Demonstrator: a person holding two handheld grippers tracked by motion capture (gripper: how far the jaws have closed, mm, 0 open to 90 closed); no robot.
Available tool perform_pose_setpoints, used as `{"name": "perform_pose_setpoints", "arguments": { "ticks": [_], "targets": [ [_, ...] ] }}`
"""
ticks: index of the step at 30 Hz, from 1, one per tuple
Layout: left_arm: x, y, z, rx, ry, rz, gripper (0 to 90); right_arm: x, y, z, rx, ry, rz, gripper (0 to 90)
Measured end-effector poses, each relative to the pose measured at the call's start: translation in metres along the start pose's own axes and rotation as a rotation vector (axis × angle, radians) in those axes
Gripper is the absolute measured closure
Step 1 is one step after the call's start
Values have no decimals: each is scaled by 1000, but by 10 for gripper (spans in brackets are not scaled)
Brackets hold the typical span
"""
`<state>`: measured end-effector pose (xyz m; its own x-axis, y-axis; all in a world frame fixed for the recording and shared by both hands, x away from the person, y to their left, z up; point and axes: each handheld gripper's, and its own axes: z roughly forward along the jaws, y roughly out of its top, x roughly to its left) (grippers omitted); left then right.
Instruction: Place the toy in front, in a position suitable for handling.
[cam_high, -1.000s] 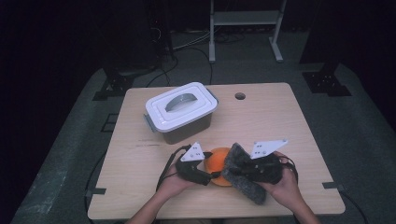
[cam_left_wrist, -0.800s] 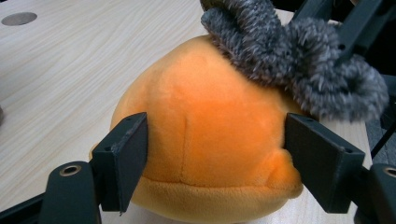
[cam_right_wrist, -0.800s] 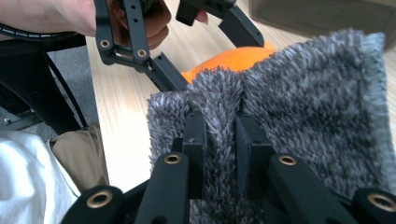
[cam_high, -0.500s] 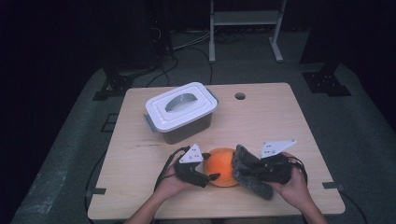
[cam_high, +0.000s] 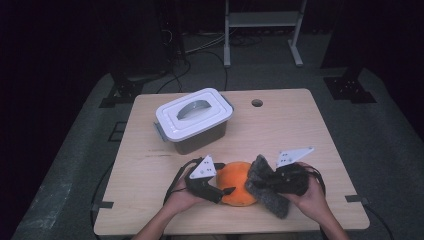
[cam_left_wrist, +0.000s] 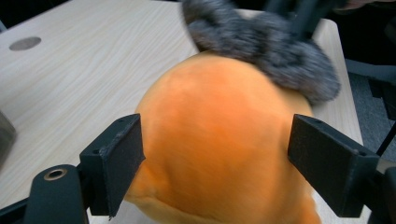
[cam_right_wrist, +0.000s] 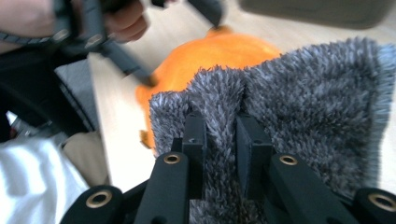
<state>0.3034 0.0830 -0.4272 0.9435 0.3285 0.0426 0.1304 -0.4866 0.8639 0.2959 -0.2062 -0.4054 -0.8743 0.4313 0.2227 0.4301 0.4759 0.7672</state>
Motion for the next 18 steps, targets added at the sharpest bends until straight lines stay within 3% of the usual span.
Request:
{"name": "perform_pose_setpoints", "arguments": {
  "ticks": [3,5,10,18],
  "targets": [
    [-3,-2,4,17,-9,19,202,9,1,-1,13,3,-23,749],
    [-5,-2,4,18,-11,32,208,12,7,-3,-11,-4,-30,751],
    [-7,-3,4,23,-14,57,213,8,17,0,-38,-25,-25,752],
    [-7,-4,4,21,-13,67,216,-4,0,-7,-8,0,16,751]
  ]
}}
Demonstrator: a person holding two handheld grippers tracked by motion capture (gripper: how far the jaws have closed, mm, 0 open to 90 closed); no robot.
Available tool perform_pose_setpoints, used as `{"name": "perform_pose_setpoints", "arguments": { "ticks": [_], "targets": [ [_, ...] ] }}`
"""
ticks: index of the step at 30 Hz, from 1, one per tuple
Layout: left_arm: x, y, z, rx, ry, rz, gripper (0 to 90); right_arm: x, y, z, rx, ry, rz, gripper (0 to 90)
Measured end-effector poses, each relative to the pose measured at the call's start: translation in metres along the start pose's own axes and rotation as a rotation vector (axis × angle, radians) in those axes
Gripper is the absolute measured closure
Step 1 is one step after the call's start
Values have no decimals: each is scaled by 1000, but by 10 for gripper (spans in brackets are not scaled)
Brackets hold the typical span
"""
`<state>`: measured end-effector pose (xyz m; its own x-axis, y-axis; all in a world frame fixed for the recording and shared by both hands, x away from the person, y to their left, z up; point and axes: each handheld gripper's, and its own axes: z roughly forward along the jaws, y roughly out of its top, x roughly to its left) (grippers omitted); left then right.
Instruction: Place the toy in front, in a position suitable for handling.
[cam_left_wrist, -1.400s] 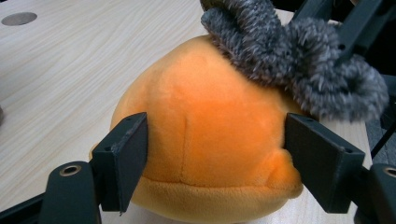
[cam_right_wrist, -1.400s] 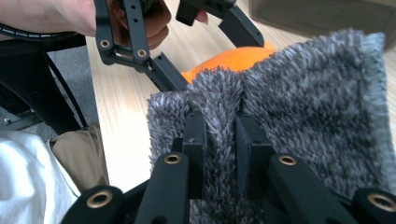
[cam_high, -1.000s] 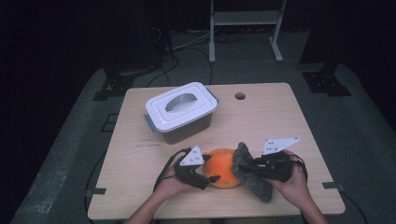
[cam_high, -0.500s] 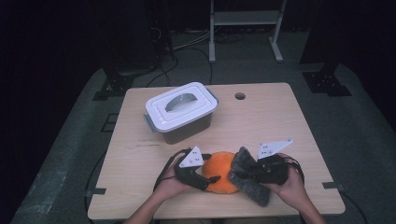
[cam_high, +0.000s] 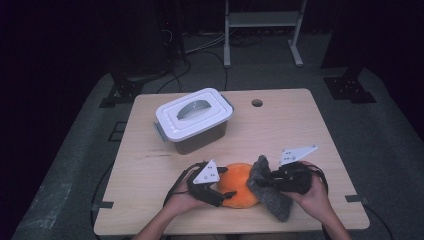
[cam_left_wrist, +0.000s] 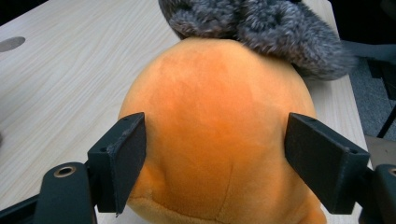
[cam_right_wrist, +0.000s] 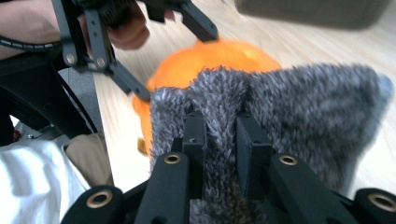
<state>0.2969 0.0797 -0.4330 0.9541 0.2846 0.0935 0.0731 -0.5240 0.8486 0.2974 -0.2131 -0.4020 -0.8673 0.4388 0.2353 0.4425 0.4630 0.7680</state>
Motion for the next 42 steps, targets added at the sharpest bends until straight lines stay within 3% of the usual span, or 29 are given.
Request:
{"name": "perform_pose_setpoints", "arguments": {
  "ticks": [5,8,10,12,13,15,16,18,19,21,26,31,36,40,42],
  "targets": [
    [-2,0,0,0,-9,23,219,-12,-6,-12,-34,2,67,750],
    [-3,0,0,-3,-13,38,219,-15,1,-14,-84,9,77,751],
    [-3,0,0,-4,-14,38,217,-16,7,-10,-88,11,77,749],
    [-3,1,0,-5,-19,38,206,-15,8,-8,-81,14,74,749],
    [-2,2,-2,-6,-28,41,185,-14,7,1,-47,22,64,748],
    [0,7,-6,-65,-46,19,181,-12,6,5,-21,31,52,748],
    [1,9,-6,-71,-43,11,181,-12,5,5,-20,45,52,746],
    [1,9,-6,-65,-37,7,187,-11,5,4,-21,54,56,746],
    [0,8,-1,-30,-32,27,203,-8,7,2,-25,67,58,747],
    [-2,6,2,-17,-33,36,208,-6,10,2,-25,49,39,748],
    [-4,5,2,-9,-28,44,219,-7,11,5,-27,48,43,748],
    [-8,6,2,1,-32,76,223,-16,-1,-1,-15,70,79,748],
    [-8,5,2,-2,-38,83,223,-24,-11,-11,1,44,112,751],
    [-9,6,3,-3,-41,89,222,-21,1,-12,-61,47,105,752],
    [-8,6,3,-3,-42,85,216,-18,7,-7,-58,45,87,751]
  ]
}}
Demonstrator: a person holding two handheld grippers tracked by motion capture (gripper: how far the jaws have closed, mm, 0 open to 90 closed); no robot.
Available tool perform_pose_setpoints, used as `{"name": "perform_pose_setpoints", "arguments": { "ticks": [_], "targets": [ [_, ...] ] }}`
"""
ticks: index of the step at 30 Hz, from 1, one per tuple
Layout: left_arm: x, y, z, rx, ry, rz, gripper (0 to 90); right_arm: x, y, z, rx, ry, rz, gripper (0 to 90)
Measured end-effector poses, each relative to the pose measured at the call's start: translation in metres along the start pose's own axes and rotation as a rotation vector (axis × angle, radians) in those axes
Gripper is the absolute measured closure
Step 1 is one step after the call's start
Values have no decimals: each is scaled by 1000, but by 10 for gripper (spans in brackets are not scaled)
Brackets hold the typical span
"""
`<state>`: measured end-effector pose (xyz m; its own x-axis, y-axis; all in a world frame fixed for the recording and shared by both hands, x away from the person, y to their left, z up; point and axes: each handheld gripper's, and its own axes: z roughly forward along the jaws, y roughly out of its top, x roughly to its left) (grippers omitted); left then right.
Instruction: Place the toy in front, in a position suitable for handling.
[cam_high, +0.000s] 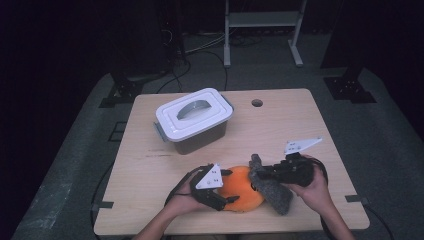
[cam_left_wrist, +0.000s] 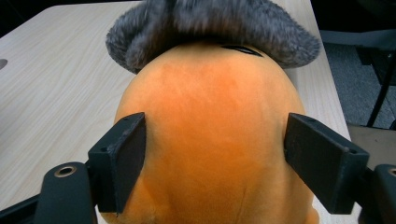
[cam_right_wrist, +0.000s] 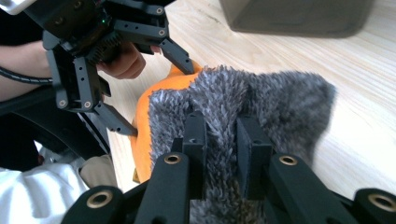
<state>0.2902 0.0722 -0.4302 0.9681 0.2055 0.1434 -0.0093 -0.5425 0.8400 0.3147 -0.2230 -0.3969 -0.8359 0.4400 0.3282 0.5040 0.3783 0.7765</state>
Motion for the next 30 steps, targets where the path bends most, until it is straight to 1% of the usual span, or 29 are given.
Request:
{"name": "perform_pose_setpoints", "arguments": {
  "ticks": [2,3,5,6,7,8,9,10,11,12,13,14,16,17,18,19,21,22,24,25,28,30],
  "targets": [
    [2,2,-2,-4,-1,-4,192,3,1,10,32,-2,-17,750],
    [3,3,-4,-11,2,-14,172,3,0,12,37,0,-24,750],
    [5,6,-7,-35,13,-37,140,3,-3,13,37,5,-28,751],
    [7,7,-10,-45,29,-52,118,4,-4,12,39,10,-28,750],
    [9,7,-11,-48,37,-60,104,4,-6,10,41,19,-32,750],
    [11,7,-12,-53,42,-81,100,4,-8,9,43,26,-34,750],
    [12,6,-12,-51,35,-95,98,4,-10,8,47,42,-39,749],
    [13,4,-10,-45,16,-115,99,5,-12,7,47,47,-39,749],
    [13,4,-9,-36,2,-117,118,5,-13,6,51,52,-39,749],
    [11,3,-7,-27,-28,-110,155,6,-12,6,54,53,-40,749],
    [9,2,-5,-22,-33,-96,203,7,-11,5,54,50,-43,751],
    [6,3,-3,-14,-25,-75,201,9,-9,4,51,46,-48,753],
    [5,4,-3,-19,-30,-68,203,12,-4,4,44,25,-68,754],
    [4,4,-3,-22,-31,-62,207,15,0,5,26,18,-69,754],
    [4,4,-3,-22,-31,-62,208,15,0,5,26,18,-69,754],
    [2,3,-3,-22,-28,-47,209,17,6,8,16,9,-85,754],
    [2,3,-4,-18,-27,-44,209,18,7,10,20,2,-87,754],
    [2,2,-4,-19,-27,-46,213,17,6,12,29,3,-84,753],
    [1,3,-4,-23,-27,-42,214,14,3,11,27,10,-75,753],
    [1,3,-4,-20,-25,-34,214,12,1,9,28,12,-66,753],
    [0,3,-3,-20,-24,-27,215,7,-8,3,30,7,-46,752],
    [0,3,-4,-20,-24,-24,215,2,-14,-2,34,-5,-25,752]
  ]
}}
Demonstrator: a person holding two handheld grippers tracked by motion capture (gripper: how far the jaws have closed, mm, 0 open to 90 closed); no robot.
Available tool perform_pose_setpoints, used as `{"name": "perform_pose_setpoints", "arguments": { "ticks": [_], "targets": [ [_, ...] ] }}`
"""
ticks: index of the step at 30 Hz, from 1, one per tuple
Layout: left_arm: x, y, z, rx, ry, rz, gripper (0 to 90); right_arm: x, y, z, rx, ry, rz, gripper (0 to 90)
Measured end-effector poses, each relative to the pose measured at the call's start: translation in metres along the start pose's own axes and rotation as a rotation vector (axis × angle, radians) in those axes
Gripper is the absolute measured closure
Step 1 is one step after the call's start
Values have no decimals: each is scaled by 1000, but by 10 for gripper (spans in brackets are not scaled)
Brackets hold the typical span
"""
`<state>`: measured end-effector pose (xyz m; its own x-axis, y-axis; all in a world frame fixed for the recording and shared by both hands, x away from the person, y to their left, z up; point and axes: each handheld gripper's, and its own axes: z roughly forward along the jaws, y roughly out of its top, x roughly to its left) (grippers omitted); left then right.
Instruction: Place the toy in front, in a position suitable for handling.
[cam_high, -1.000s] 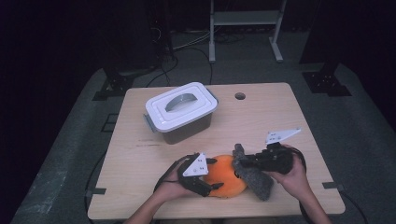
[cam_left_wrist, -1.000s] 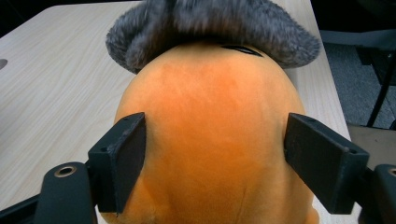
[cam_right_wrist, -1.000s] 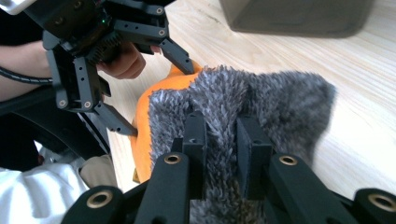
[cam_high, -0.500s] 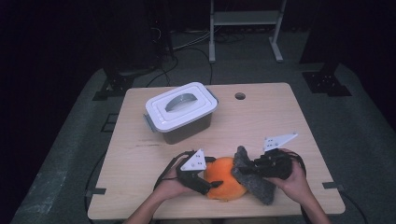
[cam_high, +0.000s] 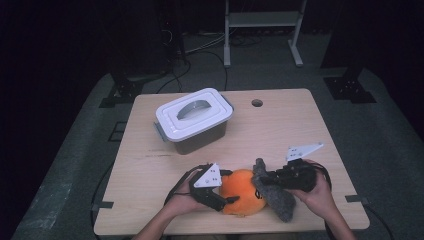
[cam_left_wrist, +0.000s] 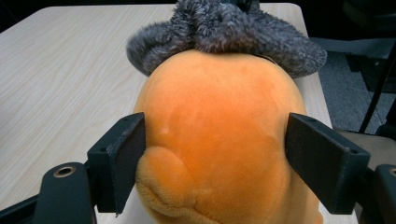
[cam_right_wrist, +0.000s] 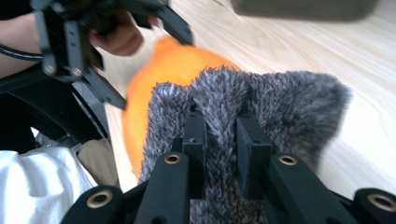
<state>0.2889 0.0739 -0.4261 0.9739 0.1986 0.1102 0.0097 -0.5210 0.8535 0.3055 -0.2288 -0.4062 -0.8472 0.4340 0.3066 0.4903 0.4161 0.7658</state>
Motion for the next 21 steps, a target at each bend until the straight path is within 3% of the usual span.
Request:
{"name": "perform_pose_setpoints", "arguments": {
  "ticks": [6,11,14,21],
  "targets": [
    [-1,-1,-1,-2,-2,10,217,-11,-8,-6,10,-16,50,754],
    [-3,0,1,-2,-13,32,223,-2,7,-5,-57,17,27,754],
    [-1,-2,0,6,-12,20,228,-1,9,1,-30,7,11,754],
    [5,-8,-3,18,-12,-21,232,-13,-9,-1,-5,25,71,753]
  ]
}}
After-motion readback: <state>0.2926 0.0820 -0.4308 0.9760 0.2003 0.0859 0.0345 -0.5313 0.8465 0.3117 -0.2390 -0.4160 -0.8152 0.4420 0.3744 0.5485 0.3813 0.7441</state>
